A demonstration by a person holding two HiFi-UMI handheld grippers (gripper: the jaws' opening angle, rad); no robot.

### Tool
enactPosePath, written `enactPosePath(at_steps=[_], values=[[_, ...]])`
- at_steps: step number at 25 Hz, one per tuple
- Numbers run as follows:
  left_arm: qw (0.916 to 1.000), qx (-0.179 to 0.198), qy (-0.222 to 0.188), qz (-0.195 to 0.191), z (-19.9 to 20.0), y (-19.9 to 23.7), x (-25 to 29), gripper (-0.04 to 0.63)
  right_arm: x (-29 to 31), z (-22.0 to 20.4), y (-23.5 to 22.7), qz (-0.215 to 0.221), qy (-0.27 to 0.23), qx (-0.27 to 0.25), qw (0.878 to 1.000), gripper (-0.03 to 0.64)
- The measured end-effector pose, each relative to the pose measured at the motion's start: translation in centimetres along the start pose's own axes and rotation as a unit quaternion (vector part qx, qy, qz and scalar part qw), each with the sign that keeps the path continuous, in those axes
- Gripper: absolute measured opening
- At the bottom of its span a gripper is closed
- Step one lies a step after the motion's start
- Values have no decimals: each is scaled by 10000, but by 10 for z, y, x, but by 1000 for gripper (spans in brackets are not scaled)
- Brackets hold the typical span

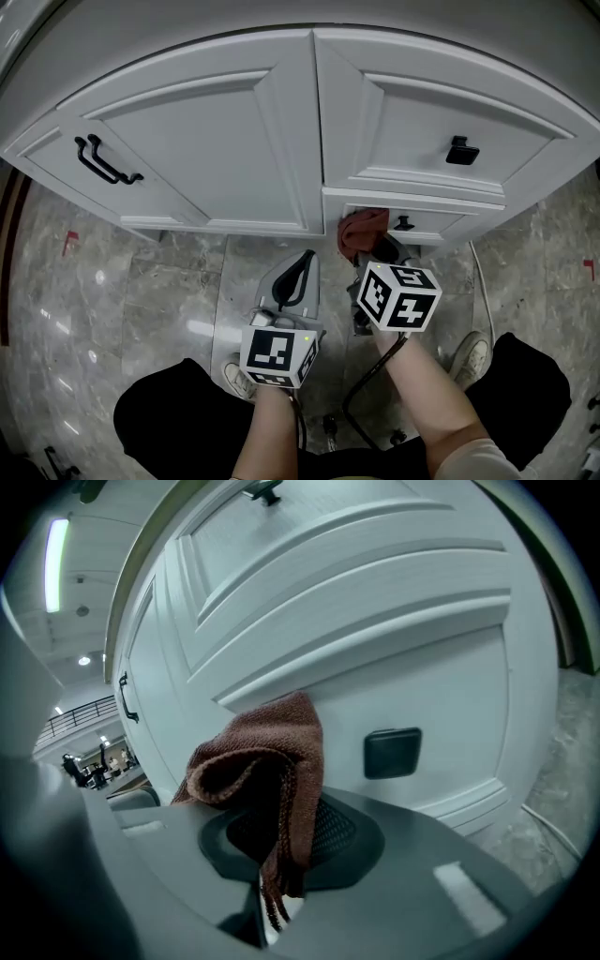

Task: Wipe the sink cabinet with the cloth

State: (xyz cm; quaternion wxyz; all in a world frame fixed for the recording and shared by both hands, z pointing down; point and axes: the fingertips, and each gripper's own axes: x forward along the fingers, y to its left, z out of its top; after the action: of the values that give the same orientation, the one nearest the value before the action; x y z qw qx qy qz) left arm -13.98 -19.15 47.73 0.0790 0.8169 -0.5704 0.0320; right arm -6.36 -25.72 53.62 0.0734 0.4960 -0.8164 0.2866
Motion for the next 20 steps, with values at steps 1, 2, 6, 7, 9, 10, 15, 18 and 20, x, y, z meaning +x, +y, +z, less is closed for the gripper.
enactPosePath(at_steps=[1, 2, 6, 7, 9, 10, 15, 18, 20], values=[[10000, 0, 5, -17, 0, -2, 1, 0, -1, 1, -6, -47, -1, 33, 10000, 77], [10000, 4, 14, -40, 0, -4, 2, 0, -2, 2, -10, -66, 3, 56, 10000, 78], [9999, 14, 31, -168, 0, -17, 11, 0, -12, 7, -21, -184, -45, 65, 9998, 77], [9998, 18, 20, -205, 0, -20, 13, 0, -16, 8, -24, -192, -38, 129, 9997, 77], [9996, 37, 18, -290, 1, -29, 18, 0, -23, 9, -28, -158, -4, 329, 9993, 77], [9994, 48, 27, -339, 1, -34, 21, 0, -27, 9, -30, -134, 10, 414, 9991, 77], [9984, 81, 38, -550, 2, -57, 31, 0, -49, 13, -41, -137, -22, 395, 9991, 77], [9980, 96, 42, -631, 1, -67, 36, 0, -59, 17, -55, -279, -79, 391, 9988, 77], [9976, 109, 64, -687, 0, -73, 37, 0, -61, 17, -65, -345, -65, 369, 9987, 77]])
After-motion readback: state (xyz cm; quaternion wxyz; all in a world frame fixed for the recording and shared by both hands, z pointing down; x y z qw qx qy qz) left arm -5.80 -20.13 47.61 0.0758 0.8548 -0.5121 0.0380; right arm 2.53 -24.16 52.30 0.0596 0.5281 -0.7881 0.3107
